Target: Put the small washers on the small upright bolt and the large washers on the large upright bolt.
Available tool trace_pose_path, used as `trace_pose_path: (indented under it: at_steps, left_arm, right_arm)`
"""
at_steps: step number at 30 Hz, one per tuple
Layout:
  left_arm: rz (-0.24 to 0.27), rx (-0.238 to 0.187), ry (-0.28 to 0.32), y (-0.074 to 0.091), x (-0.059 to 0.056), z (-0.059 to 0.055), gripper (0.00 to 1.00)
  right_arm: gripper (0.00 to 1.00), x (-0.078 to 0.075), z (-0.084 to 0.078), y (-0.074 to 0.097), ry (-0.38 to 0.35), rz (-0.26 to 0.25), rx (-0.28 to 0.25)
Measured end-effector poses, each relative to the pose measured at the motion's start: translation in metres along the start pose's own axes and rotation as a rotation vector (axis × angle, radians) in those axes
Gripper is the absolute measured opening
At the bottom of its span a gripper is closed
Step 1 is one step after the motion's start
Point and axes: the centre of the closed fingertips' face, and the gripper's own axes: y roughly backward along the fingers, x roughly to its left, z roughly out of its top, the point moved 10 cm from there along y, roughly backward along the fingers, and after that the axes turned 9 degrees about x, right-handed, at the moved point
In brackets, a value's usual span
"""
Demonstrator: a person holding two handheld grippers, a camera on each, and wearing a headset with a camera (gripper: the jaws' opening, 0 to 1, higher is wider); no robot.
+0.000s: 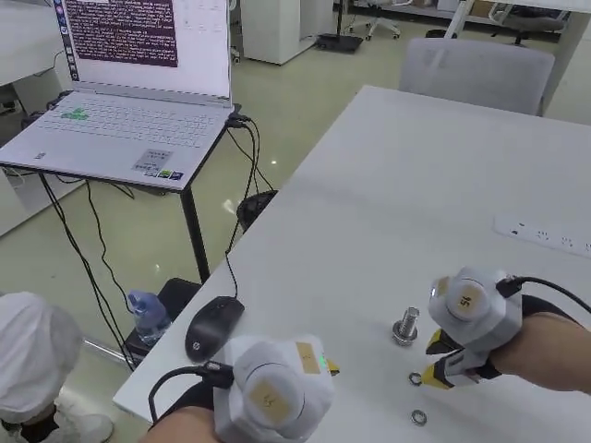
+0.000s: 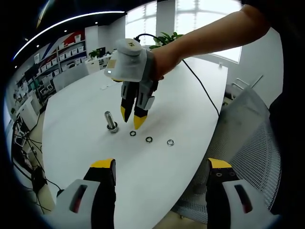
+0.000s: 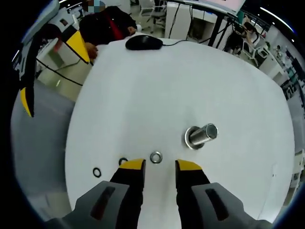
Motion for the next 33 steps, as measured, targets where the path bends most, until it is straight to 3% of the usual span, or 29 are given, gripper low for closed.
trace_pose_path:
  at_steps: [21,33]
  left_arm:
    - [0.001,-0.007,0.017,-0.001,-0.005,-0.003,0.75]
    - [-0.002,-0.005,0.021,-0.001,-0.005,-0.006,0.74]
  right_arm:
    - [0.24,0.001,0.002,-0.023,0.016,0.018,0.032]
    - [0.21,0.001,0.0,-0.024,0.003,0.022,0.043]
